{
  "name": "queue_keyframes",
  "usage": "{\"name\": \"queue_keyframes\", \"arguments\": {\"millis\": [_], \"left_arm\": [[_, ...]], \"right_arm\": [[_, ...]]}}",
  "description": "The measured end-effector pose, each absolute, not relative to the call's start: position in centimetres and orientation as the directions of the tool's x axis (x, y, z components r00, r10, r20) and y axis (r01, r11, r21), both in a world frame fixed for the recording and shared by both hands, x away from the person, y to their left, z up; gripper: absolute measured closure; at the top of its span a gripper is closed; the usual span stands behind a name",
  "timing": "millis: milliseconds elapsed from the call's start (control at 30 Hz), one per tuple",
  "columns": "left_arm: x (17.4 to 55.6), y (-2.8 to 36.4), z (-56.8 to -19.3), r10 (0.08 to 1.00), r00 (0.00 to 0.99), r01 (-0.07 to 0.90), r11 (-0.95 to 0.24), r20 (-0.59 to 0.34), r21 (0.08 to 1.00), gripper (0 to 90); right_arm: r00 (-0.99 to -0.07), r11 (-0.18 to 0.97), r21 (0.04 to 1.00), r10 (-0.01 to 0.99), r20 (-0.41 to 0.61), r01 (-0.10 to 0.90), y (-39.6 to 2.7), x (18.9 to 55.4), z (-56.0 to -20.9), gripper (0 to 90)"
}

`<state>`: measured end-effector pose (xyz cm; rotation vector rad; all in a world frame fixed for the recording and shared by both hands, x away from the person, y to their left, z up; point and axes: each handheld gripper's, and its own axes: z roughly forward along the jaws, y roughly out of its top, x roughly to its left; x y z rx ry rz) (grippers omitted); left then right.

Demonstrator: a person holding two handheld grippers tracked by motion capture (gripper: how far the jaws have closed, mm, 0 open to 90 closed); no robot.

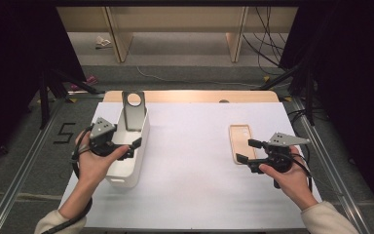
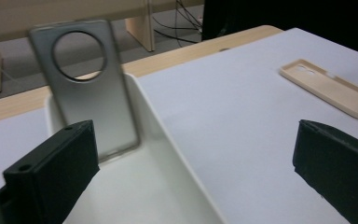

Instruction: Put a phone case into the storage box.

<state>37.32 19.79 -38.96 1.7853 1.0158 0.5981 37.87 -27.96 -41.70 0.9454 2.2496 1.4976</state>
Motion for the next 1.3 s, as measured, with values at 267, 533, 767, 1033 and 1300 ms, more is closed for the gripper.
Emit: {"name": "queue_keyframes", "arguments": {"millis": [267,533,767,1033,1300], "left_arm": [[33.0,18.1,-39.2,0.807,0.591,0.296,-0.229,0.011,0.927,0.0],[30.9,17.2,-40.6,0.786,0.617,0.279,-0.263,0.038,0.924,0.0],[31.2,17.5,-41.0,0.788,0.615,0.293,-0.263,0.029,0.919,0.0],[31.3,17.4,-41.2,0.778,0.628,0.289,-0.259,0.022,0.922,0.5],[31.4,17.2,-41.3,0.769,0.639,0.293,-0.266,0.019,0.918,1.6]], "right_arm": [[-0.747,0.246,0.896,0.652,0.129,0.370,-27.9,37.9,-41.8,21.8],[-0.748,0.254,0.892,0.652,0.127,0.373,-27.7,37.9,-42.0,22.0],[-0.751,0.254,0.892,0.647,0.131,0.374,-27.5,37.9,-42.1,22.0],[-0.743,0.247,0.893,0.657,0.132,0.377,-27.8,38.0,-42.1,21.9],[-0.726,0.239,0.887,0.673,0.142,0.395,-28.3,38.6,-42.4,21.9]]}}
